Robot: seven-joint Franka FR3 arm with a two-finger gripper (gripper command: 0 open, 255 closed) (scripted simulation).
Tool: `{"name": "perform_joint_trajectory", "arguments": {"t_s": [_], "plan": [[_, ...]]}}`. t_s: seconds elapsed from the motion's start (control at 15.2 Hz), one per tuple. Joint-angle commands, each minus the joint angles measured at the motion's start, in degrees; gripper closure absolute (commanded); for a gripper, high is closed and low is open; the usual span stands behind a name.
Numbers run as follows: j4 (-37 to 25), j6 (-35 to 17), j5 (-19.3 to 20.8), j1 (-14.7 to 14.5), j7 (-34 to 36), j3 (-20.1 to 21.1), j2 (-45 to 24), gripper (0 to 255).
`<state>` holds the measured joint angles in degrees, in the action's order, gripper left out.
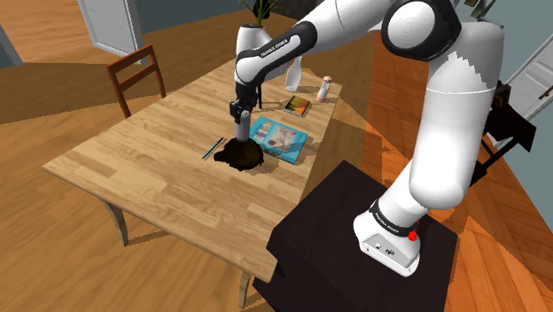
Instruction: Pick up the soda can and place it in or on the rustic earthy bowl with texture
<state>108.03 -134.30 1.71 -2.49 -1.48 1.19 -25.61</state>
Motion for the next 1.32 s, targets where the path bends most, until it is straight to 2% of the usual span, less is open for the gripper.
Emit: {"name": "perform_joint_trajectory", "arguments": {"t_s": [0.0,0.59,1.12,1.19,1.25], "plan": [[0.2,-1.2,0.1,-0.1,0.1,0.0,-0.9,255],[0.4,-6.3,0.3,-0.2,0.3,-0.1,-5.8,255],[0.4,-6.3,0.3,-0.2,0.3,-0.1,-5.8,255],[0.4,-6.3,0.3,-0.2,0.3,-0.1,-5.8,0],[0.4,-6.3,0.3,-0.2,0.3,-0.1,-5.8,0]]}}
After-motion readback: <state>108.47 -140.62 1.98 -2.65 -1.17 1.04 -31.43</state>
